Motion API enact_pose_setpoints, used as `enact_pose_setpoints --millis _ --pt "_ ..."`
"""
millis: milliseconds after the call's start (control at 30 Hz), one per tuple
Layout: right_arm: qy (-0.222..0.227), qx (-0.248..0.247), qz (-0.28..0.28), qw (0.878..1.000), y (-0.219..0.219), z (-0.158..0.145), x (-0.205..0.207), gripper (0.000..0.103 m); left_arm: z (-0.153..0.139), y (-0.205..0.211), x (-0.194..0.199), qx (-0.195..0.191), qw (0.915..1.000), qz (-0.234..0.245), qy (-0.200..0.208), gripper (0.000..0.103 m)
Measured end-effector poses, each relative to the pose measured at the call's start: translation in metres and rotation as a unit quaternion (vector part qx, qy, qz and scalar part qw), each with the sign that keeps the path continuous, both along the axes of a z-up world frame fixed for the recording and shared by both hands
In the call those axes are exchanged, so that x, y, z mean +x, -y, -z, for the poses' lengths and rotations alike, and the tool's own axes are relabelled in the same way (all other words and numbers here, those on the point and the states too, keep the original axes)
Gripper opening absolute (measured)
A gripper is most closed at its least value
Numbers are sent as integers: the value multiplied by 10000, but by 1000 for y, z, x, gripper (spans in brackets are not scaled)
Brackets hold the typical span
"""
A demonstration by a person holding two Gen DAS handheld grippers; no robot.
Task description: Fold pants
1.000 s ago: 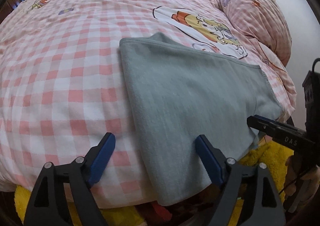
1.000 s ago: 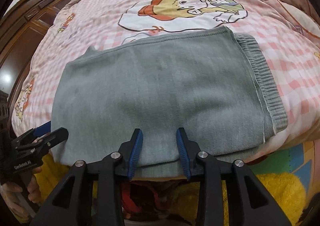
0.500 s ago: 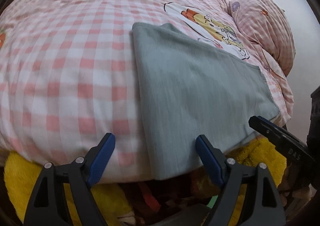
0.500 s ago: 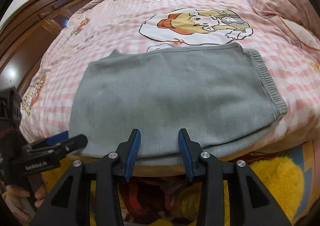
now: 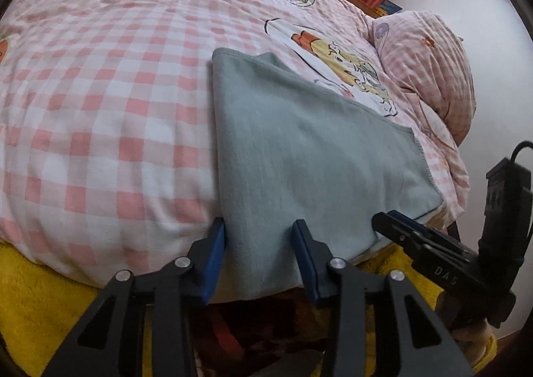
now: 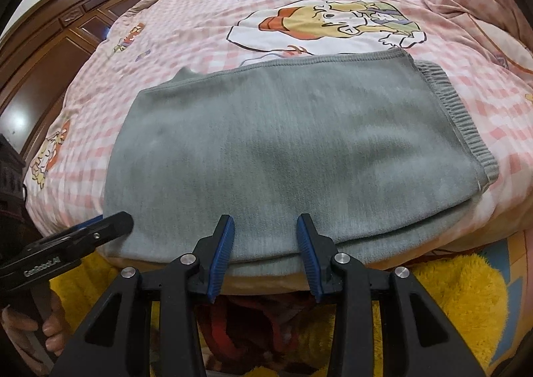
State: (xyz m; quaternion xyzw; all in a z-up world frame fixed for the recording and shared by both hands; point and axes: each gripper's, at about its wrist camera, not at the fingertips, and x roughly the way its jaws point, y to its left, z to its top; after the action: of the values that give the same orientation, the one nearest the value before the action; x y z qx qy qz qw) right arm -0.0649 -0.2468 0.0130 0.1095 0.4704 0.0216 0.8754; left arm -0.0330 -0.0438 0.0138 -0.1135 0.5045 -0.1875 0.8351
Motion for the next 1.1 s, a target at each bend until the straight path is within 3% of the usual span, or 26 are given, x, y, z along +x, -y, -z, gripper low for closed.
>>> enact_pose_setpoints --millis 133,233,300,367,433,567,633,733,800,900,1100 --pt "46 -10 -32 10000 0 2 0 41 8 2 5 -9 9998 -94 -153 43" --pt "28 -50 -59 10000 -3 2 1 44 8 7 7 -41 9999 -8 -101 56" --pt "39 -116 -74 9999 -5 1 0 46 7 14 6 5 9999 92 -44 71" --pt "62 -193 -78 9998 -8 1 -2 47 6 25 4 259 9995 186 62 73" --pt "68 -183 -78 9998 -6 1 -1 46 5 30 0 453 9985 235 177 72" --pt "71 -107 -64 9999 -4 1 -1 47 1 27 -4 411 9987 187 246 42" --pt "69 -123 -69 9999 -4 1 -1 46 -6 22 -6 274 9991 102 290 34" --pt "72 -112 -67 9999 -4 1 -2 47 -15 18 -10 21 9992 65 400 34" --pt "72 -73 -62 9999 -2 0 -1 47 -14 22 -8 88 9990 106 417 34" --pt "29 -29 -20 10000 -2 -3 -1 46 -1 20 0 51 9999 -7 160 35" --pt "147 -118 170 9997 3 -21 -7 46 7 9 11 -445 9986 -276 -117 37"
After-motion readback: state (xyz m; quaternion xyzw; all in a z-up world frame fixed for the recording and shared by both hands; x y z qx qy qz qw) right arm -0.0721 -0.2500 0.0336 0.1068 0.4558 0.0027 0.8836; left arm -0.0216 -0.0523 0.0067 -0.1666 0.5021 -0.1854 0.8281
